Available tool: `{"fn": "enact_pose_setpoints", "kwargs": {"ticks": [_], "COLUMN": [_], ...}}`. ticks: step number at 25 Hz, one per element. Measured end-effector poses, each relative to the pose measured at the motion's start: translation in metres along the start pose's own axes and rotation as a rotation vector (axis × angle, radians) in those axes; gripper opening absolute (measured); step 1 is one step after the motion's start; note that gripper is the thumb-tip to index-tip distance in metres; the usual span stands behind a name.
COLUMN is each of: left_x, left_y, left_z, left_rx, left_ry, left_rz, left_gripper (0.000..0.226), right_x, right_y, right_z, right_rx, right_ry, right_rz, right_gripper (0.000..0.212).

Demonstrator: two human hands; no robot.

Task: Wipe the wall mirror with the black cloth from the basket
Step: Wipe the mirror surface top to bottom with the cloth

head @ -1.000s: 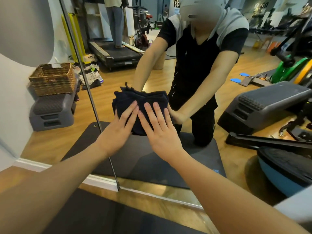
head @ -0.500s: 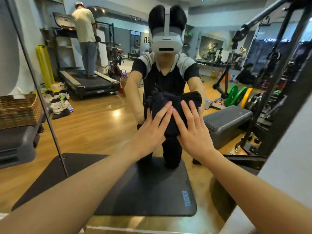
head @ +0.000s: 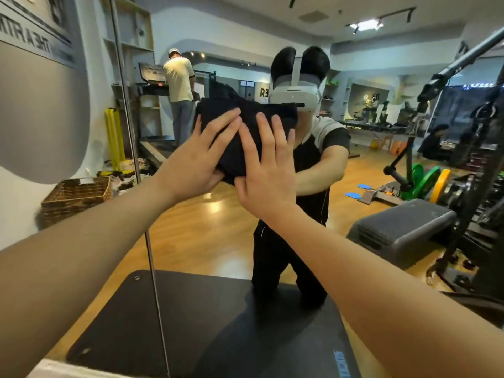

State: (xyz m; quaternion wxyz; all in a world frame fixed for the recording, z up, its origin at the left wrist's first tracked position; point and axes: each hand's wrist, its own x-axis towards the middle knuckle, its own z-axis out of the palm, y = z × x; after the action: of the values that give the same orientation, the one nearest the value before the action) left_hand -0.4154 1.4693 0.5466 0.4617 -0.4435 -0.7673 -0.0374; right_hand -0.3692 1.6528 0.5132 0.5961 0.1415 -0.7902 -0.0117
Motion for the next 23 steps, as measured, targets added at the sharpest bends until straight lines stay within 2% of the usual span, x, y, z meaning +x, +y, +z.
{"fn": "enact_pose_setpoints", "kwargs": {"ticks": [6, 11, 15, 20, 23], "left_x": [-0.100, -0.120, -0.081, 0.002, 0.061], "left_y": [0.027, 0.109, 0.169, 0.242, 0.288], "left_z": [0.043, 0.089, 0.117, 0.142, 0.151], "left_rx": [0.006, -0.088, -0.151, -0.127, -0.135], "left_ry": [-0.011, -0.128, -0.124, 0.025, 0.097], "left_rz": [-0.183, -0.287, -0.292, -0.148, -0.119], "left_gripper": [0.076, 0.090, 0.097, 0.096, 0.098], "right_x": [-0.067, -0.140, -0.169, -0.188, -0.192], "right_y": [-0.033, 0.010, 0.074, 0.172, 0.235], "right_z": [0.033, 0.025, -0.007, -0.064, -0.100], "right_rx": [0.029, 0.019, 0.016, -0.019, -0.058], "right_ry": [-0.157, -0.137, -0.157, -0.104, -0.064], "right_rz": [-0.160, -0.218, -0.234, -0.183, -0.169], "right_gripper": [0.073, 0.051, 0.053, 0.052, 0.059]}}
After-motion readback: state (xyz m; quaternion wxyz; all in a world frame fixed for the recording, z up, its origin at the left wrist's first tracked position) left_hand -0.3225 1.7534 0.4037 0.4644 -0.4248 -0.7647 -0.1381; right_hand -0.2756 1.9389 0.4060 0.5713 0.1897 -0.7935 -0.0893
